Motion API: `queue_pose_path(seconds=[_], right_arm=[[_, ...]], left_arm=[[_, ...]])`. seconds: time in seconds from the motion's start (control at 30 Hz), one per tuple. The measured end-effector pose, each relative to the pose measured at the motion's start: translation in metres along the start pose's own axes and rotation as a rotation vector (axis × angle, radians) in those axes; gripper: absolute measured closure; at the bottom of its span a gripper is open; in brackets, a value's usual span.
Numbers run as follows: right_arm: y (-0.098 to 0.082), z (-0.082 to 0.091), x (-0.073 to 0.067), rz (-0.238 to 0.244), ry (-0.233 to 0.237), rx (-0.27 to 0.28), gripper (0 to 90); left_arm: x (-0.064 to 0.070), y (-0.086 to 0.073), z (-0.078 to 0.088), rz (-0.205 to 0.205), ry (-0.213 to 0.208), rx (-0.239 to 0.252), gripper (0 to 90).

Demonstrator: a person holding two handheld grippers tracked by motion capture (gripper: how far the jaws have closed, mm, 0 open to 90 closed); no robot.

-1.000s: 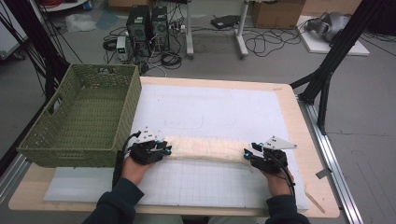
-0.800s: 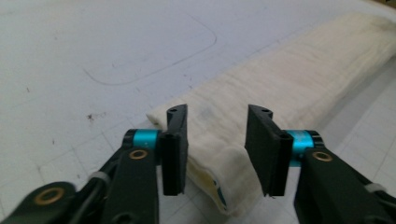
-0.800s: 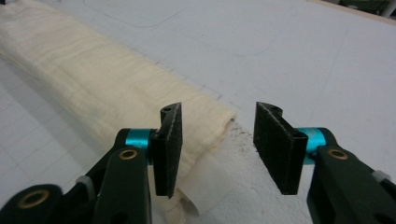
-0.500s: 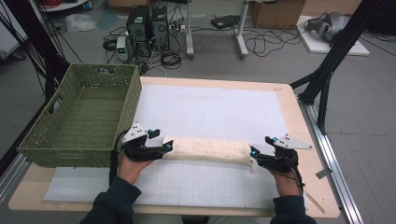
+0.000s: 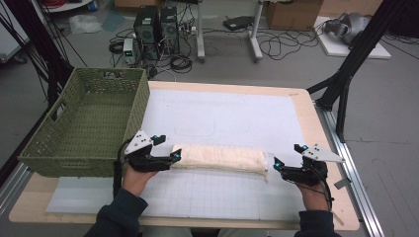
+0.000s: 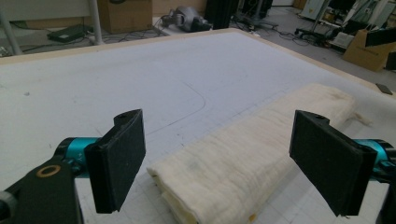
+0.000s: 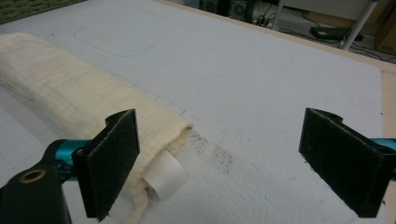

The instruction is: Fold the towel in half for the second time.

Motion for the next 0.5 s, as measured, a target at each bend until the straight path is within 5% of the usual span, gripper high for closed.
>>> queue_pose_path(seconds=[0.5], right_arm=[[-0.0008,0.0014,0.0023,-0.007,-0.006,0.002,11.5]], left_arm=[[-0.0024,-0.0009,0.0001,0.010,-0.010,-0.006,20.5]])
Point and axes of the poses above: each handheld gripper's, and its own axes: z roughly backward along the jaws, y roughly out of its top, x roughly to its right, the point moved 5 cm from there along -z, roughly forward along the jaws, and after that the axes turned 4 degrees about -x, right-handed, at the moved point
